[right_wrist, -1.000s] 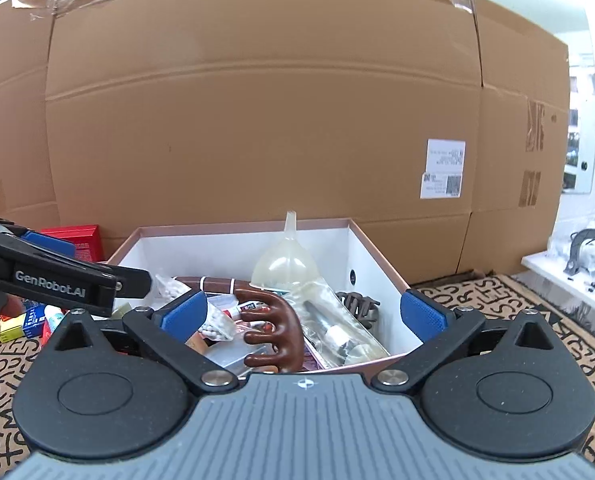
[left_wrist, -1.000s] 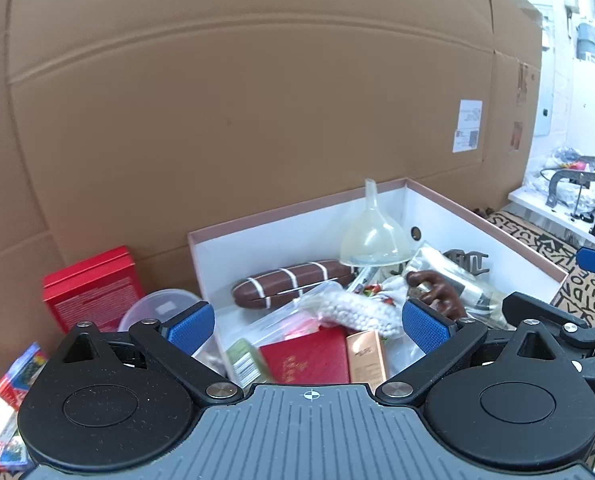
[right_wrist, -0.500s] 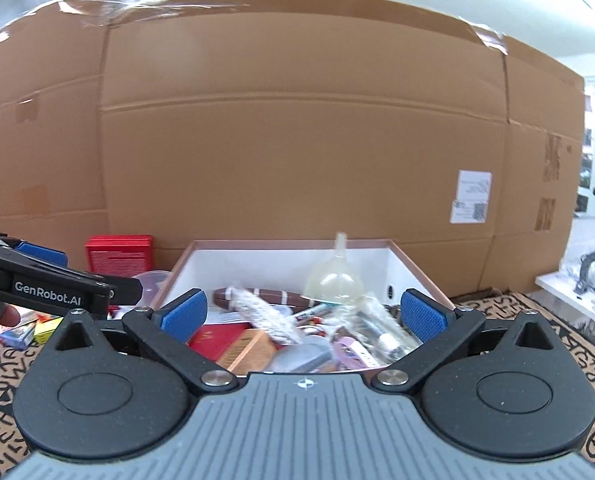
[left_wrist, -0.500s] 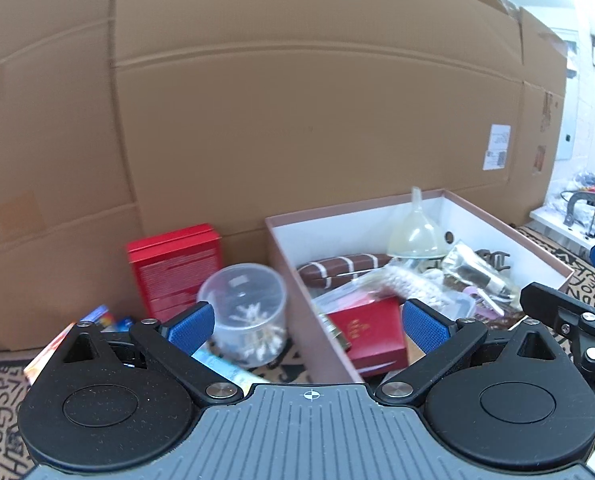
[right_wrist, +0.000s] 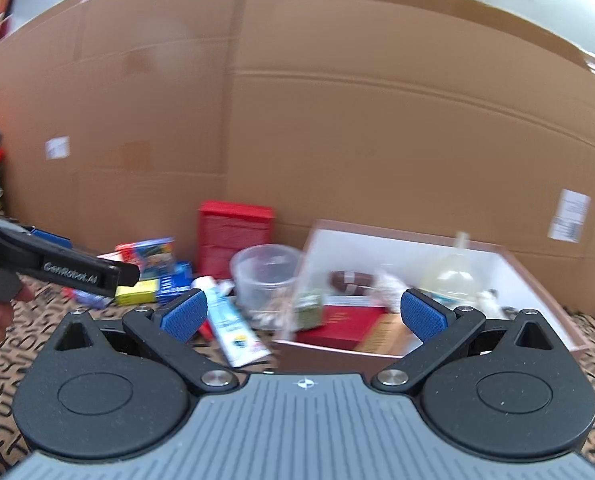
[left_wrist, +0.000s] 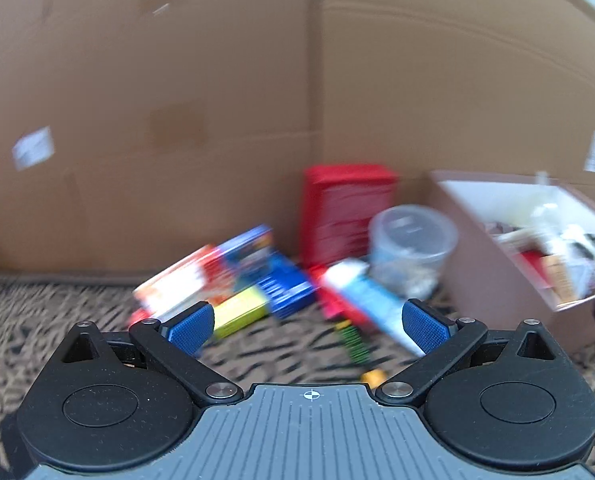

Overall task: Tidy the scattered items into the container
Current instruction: 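Move both tools back toward the toothpaste tube and marker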

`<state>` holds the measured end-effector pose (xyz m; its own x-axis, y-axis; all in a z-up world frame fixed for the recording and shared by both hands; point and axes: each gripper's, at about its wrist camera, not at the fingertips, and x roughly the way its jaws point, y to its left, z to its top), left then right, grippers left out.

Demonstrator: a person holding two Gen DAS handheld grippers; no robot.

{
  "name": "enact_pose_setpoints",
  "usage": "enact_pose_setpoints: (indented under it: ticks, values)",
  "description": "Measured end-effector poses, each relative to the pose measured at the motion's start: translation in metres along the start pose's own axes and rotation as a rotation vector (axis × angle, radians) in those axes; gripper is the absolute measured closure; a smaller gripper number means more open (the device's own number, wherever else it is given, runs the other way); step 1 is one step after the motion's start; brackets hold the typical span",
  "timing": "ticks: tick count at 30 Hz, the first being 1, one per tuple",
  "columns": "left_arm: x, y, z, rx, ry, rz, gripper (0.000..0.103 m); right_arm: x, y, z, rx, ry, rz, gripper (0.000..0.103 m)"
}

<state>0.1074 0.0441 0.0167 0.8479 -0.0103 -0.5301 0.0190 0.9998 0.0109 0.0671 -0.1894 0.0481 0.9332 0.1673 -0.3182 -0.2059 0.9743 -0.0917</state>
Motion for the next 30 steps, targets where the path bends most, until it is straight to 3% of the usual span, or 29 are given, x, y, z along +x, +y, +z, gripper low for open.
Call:
enact_pose_setpoints:
  ticks: [8, 16, 19, 25, 30]
  values:
    - [0.027, 0.040, -0.020, -0.052, 0.067, 0.013, 0.000, 0.038, 0.066, -0.017, -0.166, 0.069, 0.120, 0.001]
    - [0.062, 0.074, -0.036, -0.100, 0.086, 0.067, 0.000, 0.094, 0.087, -0.043, -0.144, 0.221, 0.116, 0.002]
    - [0.074, 0.087, -0.035, -0.104, 0.096, 0.085, 0.000, 0.109, 0.094, -0.048, -0.121, 0.236, 0.089, 0.001]
    - [0.100, 0.082, -0.027, -0.070, 0.134, -0.013, 0.010, 0.133, 0.114, -0.045, -0.182, 0.228, 0.076, 0.004]
    - [0.107, 0.070, -0.022, -0.043, 0.142, -0.114, 0.013, 0.157, 0.107, -0.042, -0.126, 0.250, 0.060, 0.019]
